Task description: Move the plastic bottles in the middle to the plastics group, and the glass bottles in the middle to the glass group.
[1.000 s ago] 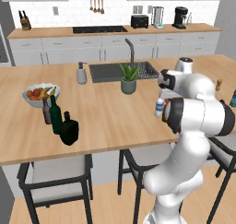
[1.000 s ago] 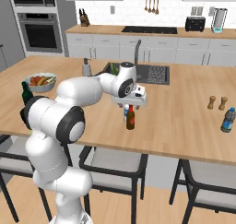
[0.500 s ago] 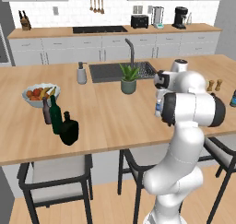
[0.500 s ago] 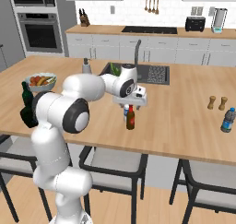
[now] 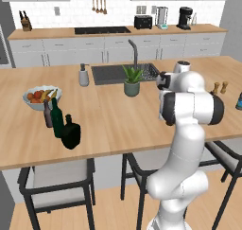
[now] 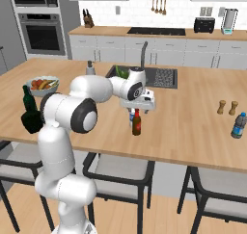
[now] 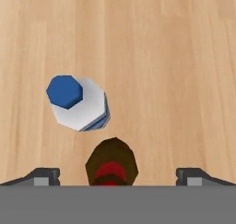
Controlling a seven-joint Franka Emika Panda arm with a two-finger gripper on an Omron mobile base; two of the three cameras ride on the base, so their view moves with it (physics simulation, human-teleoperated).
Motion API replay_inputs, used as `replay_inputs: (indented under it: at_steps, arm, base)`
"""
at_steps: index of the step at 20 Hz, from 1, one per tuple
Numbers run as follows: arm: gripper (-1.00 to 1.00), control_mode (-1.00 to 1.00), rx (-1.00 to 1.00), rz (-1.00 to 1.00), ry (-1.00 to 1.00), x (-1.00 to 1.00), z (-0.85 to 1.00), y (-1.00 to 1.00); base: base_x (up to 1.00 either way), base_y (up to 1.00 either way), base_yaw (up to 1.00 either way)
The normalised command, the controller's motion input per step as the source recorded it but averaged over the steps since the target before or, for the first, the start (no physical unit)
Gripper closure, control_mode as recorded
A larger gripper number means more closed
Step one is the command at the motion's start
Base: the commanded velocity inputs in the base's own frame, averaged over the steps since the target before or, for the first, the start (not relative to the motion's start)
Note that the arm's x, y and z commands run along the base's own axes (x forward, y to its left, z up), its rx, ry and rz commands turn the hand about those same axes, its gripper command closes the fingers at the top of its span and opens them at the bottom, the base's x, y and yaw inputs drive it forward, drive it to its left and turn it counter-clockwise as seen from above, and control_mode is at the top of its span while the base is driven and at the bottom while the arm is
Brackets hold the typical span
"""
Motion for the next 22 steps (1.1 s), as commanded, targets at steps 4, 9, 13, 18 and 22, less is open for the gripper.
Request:
replay_inputs:
  at_steps: [4, 9, 13, 18, 22]
  arm:
    - [-1.0, -1.0, 0.0, 0.02, 0.0, 0.17, -0.1, -0.01]
    - [-1.0, -1.0, 0.0, 0.0, 0.0, -0.03, 0.0, 0.0]
    - [-1.0, -1.0, 0.0, 0.0, 0.0, -0.01, 0.0, 0.0]
    - [-1.0, -1.0, 0.0, 0.0, 0.0, 0.0, -0.03, 0.0]
    - [-1.0, -1.0, 0.0, 0.0, 0.0, -0.01, 0.0, 0.0]
  base:
    - [0.0, 0.0, 0.0]
    - [0.0, 0.0, 0.0]
    - [0.0, 0.0, 0.0]
    - [0.0, 0.0, 0.0]
    - [0.0, 0.0, 0.0]
